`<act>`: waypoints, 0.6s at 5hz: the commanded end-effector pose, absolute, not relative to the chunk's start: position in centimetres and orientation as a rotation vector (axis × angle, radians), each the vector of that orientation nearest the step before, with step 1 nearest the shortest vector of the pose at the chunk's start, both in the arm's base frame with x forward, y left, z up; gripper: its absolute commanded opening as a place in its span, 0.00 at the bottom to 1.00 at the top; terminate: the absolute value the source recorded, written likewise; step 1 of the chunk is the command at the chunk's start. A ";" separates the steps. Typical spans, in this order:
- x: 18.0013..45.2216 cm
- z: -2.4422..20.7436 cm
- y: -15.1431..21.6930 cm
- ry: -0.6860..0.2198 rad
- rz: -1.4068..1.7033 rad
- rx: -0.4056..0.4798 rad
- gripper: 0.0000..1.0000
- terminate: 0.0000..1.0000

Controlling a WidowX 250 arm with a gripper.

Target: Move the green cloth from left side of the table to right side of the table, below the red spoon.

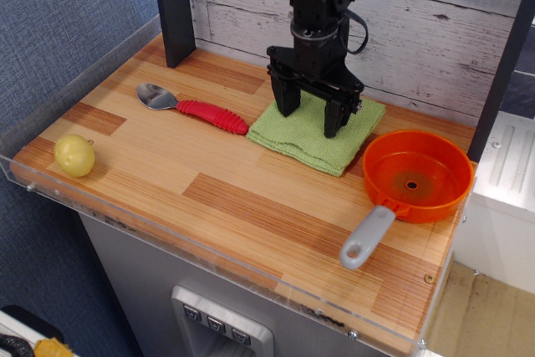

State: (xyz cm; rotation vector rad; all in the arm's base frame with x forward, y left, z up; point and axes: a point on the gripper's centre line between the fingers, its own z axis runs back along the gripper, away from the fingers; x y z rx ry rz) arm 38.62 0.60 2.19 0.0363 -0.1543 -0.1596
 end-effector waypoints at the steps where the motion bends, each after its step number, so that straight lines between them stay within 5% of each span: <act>1: 40.6 10.3 1.2 -0.354 -0.121 0.115 1.00 0.00; 3: 39.6 12.8 0.5 -0.346 -0.133 0.136 1.00 0.00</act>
